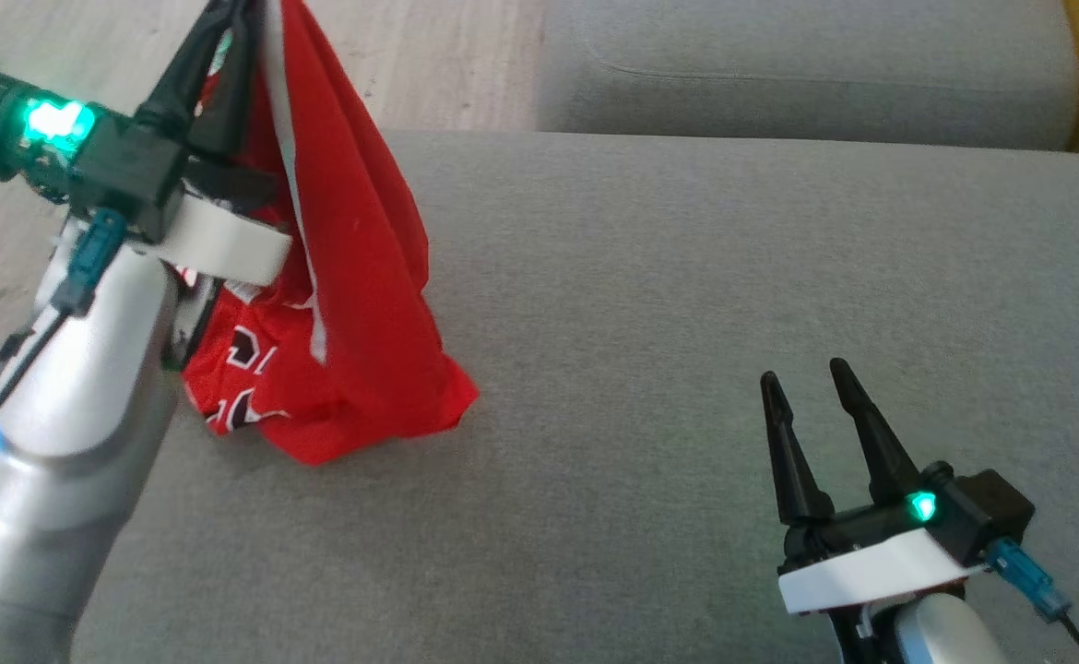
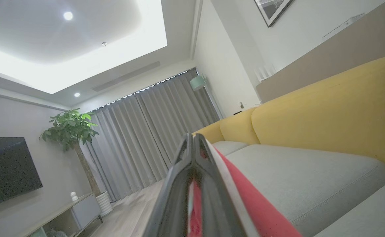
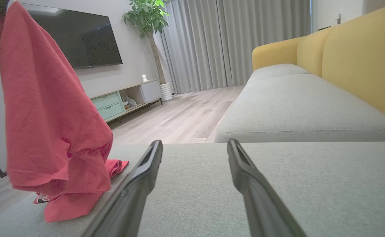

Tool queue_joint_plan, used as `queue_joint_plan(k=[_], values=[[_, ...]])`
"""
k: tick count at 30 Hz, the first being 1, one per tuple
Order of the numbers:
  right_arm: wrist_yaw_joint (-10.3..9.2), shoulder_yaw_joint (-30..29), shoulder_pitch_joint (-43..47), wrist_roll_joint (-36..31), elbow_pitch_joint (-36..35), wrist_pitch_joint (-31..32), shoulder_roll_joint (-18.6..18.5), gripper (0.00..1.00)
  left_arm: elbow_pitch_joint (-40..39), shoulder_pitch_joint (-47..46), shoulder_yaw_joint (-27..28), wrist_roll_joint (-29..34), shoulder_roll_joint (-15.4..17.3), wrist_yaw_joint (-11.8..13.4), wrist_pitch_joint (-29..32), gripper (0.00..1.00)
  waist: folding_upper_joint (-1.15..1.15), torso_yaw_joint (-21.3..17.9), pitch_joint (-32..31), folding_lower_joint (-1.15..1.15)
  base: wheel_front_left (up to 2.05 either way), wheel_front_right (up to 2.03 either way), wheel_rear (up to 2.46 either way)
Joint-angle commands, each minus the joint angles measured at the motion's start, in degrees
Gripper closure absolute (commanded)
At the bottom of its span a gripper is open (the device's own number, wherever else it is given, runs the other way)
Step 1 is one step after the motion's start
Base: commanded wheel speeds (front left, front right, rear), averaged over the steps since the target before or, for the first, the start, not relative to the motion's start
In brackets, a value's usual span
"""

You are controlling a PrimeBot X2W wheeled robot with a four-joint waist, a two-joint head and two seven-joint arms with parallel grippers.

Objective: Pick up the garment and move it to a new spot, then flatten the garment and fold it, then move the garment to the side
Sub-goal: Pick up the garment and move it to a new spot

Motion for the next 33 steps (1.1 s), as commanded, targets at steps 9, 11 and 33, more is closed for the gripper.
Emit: queue_joint_plan(k=[9, 11, 33], values=[[-0.04, 1.1, -2.6, 1.0, -2.4, -0.6, -0.3, 0.0, -15.0, -2.2, -0.1, 1.4, 2.2, 1.2, 4.3, 1.0, 0.0, -6.9, 0.9, 0.01, 0.0, 0.0, 0.0], [-0.04, 1.2, -3.0, 1.3, -2.5, -0.6, -0.3, 0.0, -17.1, -2.5, -0.8, 1.4, 1.8, 1.1, 5.4, 1.0, 0.0, -9.0, 1.2, 0.01, 0.0, 0.0, 0.0], [-0.04, 3.9, -7.5, 8.0, -7.0, -0.6, -0.3, 0.0, -2.2, -14.1, -10.1, 3.5, -8.7, -3.8, 4.8, 0.0, 0.0, -30.7, 10.4, 0.01, 0.0, 0.0, 0.0]])
